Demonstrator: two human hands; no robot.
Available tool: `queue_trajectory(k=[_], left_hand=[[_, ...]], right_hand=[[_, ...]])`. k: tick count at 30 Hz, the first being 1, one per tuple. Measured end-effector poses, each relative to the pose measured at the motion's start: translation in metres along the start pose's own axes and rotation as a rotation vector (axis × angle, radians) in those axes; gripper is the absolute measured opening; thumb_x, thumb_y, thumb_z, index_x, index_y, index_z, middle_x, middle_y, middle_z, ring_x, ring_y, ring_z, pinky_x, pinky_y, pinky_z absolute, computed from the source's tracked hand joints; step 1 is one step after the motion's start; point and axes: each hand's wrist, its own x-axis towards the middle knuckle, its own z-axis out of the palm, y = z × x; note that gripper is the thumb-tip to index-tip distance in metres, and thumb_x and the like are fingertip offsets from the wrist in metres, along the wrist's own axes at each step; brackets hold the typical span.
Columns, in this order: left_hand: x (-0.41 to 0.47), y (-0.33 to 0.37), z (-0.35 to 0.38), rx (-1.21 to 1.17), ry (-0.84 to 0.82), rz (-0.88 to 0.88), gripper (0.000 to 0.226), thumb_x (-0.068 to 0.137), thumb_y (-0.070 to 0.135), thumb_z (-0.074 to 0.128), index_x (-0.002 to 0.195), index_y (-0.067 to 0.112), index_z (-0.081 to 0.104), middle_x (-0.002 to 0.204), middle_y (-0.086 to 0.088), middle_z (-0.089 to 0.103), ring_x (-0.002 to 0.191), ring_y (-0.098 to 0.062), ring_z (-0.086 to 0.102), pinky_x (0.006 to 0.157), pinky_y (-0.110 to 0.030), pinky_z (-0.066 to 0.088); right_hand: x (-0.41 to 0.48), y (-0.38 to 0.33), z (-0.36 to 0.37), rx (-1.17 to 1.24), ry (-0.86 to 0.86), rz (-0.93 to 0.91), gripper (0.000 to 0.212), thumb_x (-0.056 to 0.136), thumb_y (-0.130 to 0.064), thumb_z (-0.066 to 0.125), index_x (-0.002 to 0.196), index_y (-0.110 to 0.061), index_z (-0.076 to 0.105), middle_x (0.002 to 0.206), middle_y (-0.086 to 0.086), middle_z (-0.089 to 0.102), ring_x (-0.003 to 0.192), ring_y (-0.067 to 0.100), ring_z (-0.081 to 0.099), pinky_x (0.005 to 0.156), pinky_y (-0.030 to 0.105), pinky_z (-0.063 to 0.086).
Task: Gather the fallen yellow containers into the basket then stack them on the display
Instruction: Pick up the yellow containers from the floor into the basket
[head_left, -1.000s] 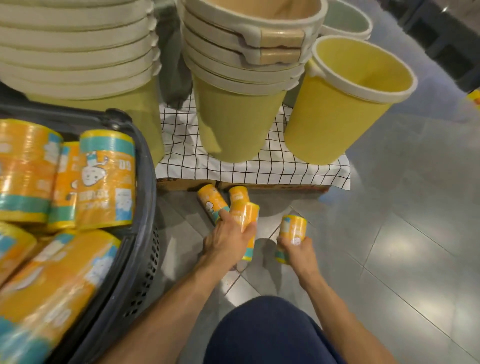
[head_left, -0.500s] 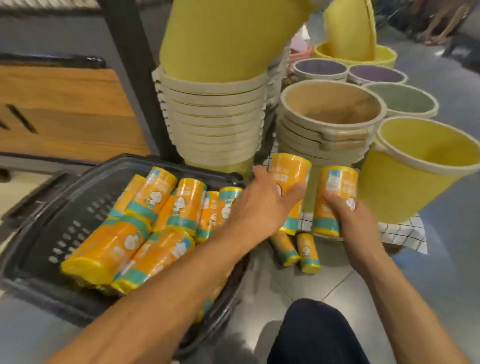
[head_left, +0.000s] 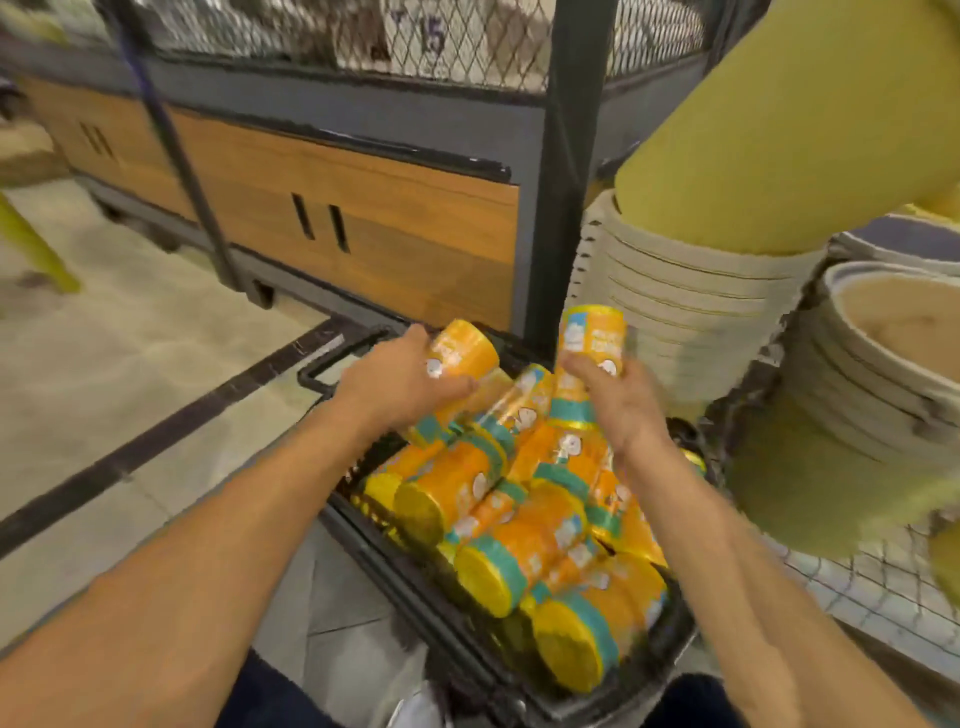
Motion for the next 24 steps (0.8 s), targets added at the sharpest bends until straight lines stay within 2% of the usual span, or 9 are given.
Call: queue_trajectory(k=[2, 4, 6, 8, 11, 14, 17, 20, 24], left_hand=[[0.009, -0.029, -0.001, 0.043, -0.027, -0.050, 0.071, 0.080, 0.073, 0.069, 0.115, 0.014, 0.049, 0.122, -0.014, 0.066, 0.110, -0.036, 0.062, 0.076, -0.040, 0.046], [0.016, -0.054, 0.001, 0.112, -0.067, -0.084, 0.078, 0.079, 0.074, 0.071, 0.124, 0.013, 0.054, 0.124, -0.011, 0.065, 0.110, -0.032, 0.063, 0.076, -0.039, 0.046], [0.021, -0.071, 0.006, 0.159, -0.092, -0.102, 0.076, 0.077, 0.076, 0.071, 0.122, 0.017, 0.058, 0.120, -0.007, 0.067, 0.105, -0.029, 0.065, 0.082, -0.043, 0.055], [0.028, -0.081, 0.013, 0.174, -0.115, -0.133, 0.070, 0.076, 0.077, 0.070, 0.109, 0.017, 0.059, 0.108, -0.006, 0.068, 0.097, -0.028, 0.065, 0.083, -0.045, 0.058], [0.037, -0.086, 0.022, 0.202, -0.156, -0.160, 0.062, 0.081, 0.074, 0.068, 0.096, 0.016, 0.053, 0.100, -0.005, 0.061, 0.097, -0.029, 0.063, 0.077, -0.040, 0.054], [0.041, -0.088, 0.024, 0.231, -0.164, -0.178, 0.061, 0.081, 0.076, 0.065, 0.088, 0.018, 0.047, 0.097, -0.005, 0.058, 0.098, -0.031, 0.064, 0.075, -0.039, 0.049], [0.043, -0.087, 0.030, 0.310, -0.150, -0.139, 0.062, 0.083, 0.077, 0.061, 0.099, 0.018, 0.049, 0.111, -0.009, 0.065, 0.105, -0.032, 0.065, 0.081, -0.040, 0.051], [0.042, -0.087, 0.040, 0.326, -0.150, -0.088, 0.067, 0.084, 0.074, 0.062, 0.116, 0.015, 0.053, 0.122, -0.012, 0.063, 0.112, -0.033, 0.064, 0.086, -0.040, 0.049], [0.046, -0.088, 0.046, 0.317, -0.177, -0.099, 0.070, 0.085, 0.070, 0.065, 0.123, 0.012, 0.052, 0.124, -0.013, 0.062, 0.113, -0.033, 0.064, 0.087, -0.041, 0.050]], right_hand=[[0.016, -0.005, 0.031, 0.032, -0.065, 0.048, 0.035, 0.077, -0.038, 0.085, 0.101, -0.015, 0.074, 0.095, 0.010, 0.079, 0.082, 0.024, 0.077, 0.071, 0.039, 0.063], [0.034, -0.010, 0.063, -0.019, -0.068, 0.060, 0.062, 0.069, -0.048, 0.087, 0.117, -0.015, 0.066, 0.104, 0.007, 0.076, 0.087, 0.023, 0.076, 0.078, 0.043, 0.064], [0.049, -0.018, 0.093, -0.091, -0.071, 0.075, 0.097, 0.064, -0.055, 0.084, 0.141, -0.015, 0.039, 0.115, 0.005, 0.065, 0.095, 0.025, 0.071, 0.079, 0.048, 0.063], [0.065, -0.021, 0.119, -0.202, -0.113, 0.053, 0.091, 0.074, -0.050, 0.080, 0.141, -0.026, 0.025, 0.110, 0.003, 0.055, 0.094, 0.026, 0.065, 0.067, 0.045, 0.063], [0.085, -0.015, 0.149, -0.484, -0.147, 0.018, 0.082, 0.064, -0.060, 0.076, 0.124, -0.031, 0.030, 0.122, 0.012, 0.054, 0.106, 0.037, 0.062, 0.076, 0.053, 0.062], [0.097, -0.003, 0.167, -0.668, -0.151, 0.028, 0.097, 0.077, -0.058, 0.080, 0.145, -0.016, 0.025, 0.138, 0.020, 0.049, 0.119, 0.042, 0.056, 0.093, 0.052, 0.055], [0.106, 0.009, 0.172, -0.760, -0.137, 0.061, 0.106, 0.084, -0.059, 0.077, 0.156, -0.007, 0.018, 0.142, 0.019, 0.055, 0.122, 0.041, 0.059, 0.089, 0.046, 0.054], [0.112, 0.012, 0.176, -0.850, -0.103, 0.027, 0.095, 0.086, -0.060, 0.074, 0.149, -0.006, 0.029, 0.137, 0.019, 0.060, 0.123, 0.039, 0.059, 0.080, 0.040, 0.045], [0.117, 0.011, 0.181, -1.096, -0.111, 0.018, 0.089, 0.087, -0.073, 0.062, 0.144, -0.007, 0.043, 0.139, 0.015, 0.059, 0.127, 0.036, 0.058, 0.087, 0.041, 0.044]])
